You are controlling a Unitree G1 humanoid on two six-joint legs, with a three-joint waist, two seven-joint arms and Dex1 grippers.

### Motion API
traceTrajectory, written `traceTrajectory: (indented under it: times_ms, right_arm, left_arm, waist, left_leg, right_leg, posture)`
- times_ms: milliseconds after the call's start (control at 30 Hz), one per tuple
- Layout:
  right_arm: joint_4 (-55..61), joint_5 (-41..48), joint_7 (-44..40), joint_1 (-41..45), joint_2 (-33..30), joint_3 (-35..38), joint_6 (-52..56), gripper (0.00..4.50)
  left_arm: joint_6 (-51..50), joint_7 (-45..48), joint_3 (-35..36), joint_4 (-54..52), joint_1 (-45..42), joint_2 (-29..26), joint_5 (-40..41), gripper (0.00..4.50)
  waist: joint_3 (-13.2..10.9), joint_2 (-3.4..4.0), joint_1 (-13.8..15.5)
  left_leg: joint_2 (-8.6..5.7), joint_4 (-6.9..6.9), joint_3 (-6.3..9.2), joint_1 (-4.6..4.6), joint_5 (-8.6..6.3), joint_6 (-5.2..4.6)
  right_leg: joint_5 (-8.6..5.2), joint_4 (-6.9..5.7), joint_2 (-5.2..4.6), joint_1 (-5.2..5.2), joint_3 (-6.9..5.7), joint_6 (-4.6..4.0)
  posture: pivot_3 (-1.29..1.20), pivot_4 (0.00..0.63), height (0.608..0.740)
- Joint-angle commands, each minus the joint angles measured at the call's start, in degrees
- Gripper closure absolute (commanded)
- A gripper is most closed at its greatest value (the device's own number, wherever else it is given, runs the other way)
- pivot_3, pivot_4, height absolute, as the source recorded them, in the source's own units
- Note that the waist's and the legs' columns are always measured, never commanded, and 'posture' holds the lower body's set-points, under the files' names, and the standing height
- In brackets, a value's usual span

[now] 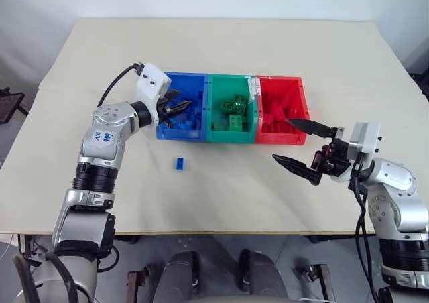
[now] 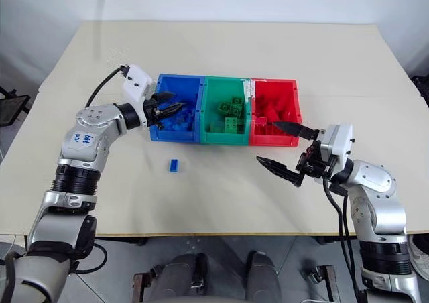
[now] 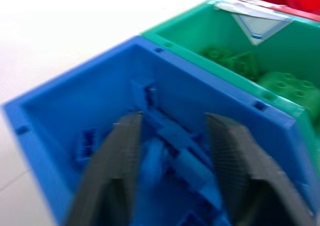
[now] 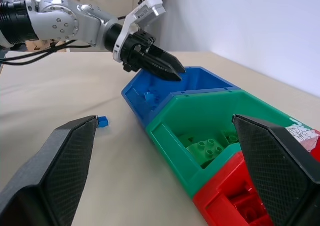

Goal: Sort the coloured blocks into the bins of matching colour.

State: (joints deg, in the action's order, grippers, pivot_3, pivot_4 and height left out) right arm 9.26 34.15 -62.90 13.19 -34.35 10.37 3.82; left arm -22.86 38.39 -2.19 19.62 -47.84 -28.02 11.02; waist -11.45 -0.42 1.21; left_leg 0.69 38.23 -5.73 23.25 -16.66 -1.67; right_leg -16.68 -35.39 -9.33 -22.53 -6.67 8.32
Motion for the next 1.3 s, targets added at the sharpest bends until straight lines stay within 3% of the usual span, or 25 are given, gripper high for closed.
traceTrajectory:
  times_ms: [33,167,367,500,767,1033,1300]
  right_arm:
    - [2.2,1.3,-0.1,-1.0,-0.6,2.1,-0.7,0.00]
    - [1.2,1.6,-2.1,-1.1,-0.9,1.9,-1.3,0.00]
    - [-1.6,0.7,-8.5,-0.5,-1.7,0.5,-4.4,0.00]
    - [-4.4,-0.2,-13.2,0.1,-2.6,-0.9,-6.2,0.00]
    - [-8.1,-1.5,-16.9,2.1,-2.9,-2.4,-7.2,0.00]
    - [-11.2,-2.6,-18.9,4.1,-3.4,-2.8,-7.8,0.00]
    - [-10.7,-2.7,-18.5,2.0,-5.0,-1.5,-7.8,0.00]
  left_arm:
    - [3.1,3.0,2.4,-4.2,3.1,-2.2,1.3,1.09]
    - [7.7,7.8,7.4,-8.1,10.6,-6.3,4.2,0.02]
    - [14.0,18.5,17.7,-15.5,26.8,-12.8,12.1,0.02]
    - [18.9,22.5,23.4,-16.8,38.7,-16.6,12.4,0.02]
    - [26.6,22.6,31.3,-8.5,51.2,-19.0,11.0,0.02]
    - [20.5,20.2,24.3,-21.6,52.9,-14.5,13.5,0.02]
    - [-1.8,0.7,11.3,-40.5,45.3,-8.4,8.8,0.02]
  waist:
    - [0.0,0.00,0.0]
    - [0.0,0.00,-0.8]
    - [0.0,0.00,-1.5]
    - [0.0,0.01,-1.4]
    - [0.0,0.01,-1.4]
    - [0.0,0.00,-1.0]
    - [0.0,0.00,-1.3]
  left_leg:
    - [0.00,0.00,0.00,0.00,0.00,0.00]
    - [0.06,0.02,-0.03,-0.03,0.00,0.01]
    - [0.27,0.00,-0.01,-0.07,0.00,0.02]
    - [0.28,-0.01,-0.03,-0.07,-0.03,-0.02]
    - [0.28,-0.04,0.01,-0.08,-0.10,-0.02]
    - [0.30,-0.09,0.00,-0.08,-0.13,-0.01]
    - [0.25,-0.08,0.00,-0.10,-0.12,-0.03]
  right_leg:
    - [0.00,0.01,0.00,0.00,0.01,0.00]
    - [0.00,0.01,0.01,0.00,0.04,0.00]
    - [0.00,-0.03,-0.03,-0.01,0.07,0.00]
    - [0.00,0.00,-0.11,0.00,0.08,0.00]
    - [0.05,0.26,-0.21,0.00,0.03,-0.07]
    - [0.08,0.14,-0.25,0.00,-0.01,-0.06]
    - [0.11,0.02,-0.23,0.03,0.00,-0.02]
  posture:
    - [0.00,0.150,0.740]
    - [0.00,0.150,0.740]
    - [0.00,0.150,0.740]
    - [0.00,0.150,0.740]
    - [0.00,0.150,0.740]
    - [0.00,0.150,0.740]
    - [0.00,0.150,0.740]
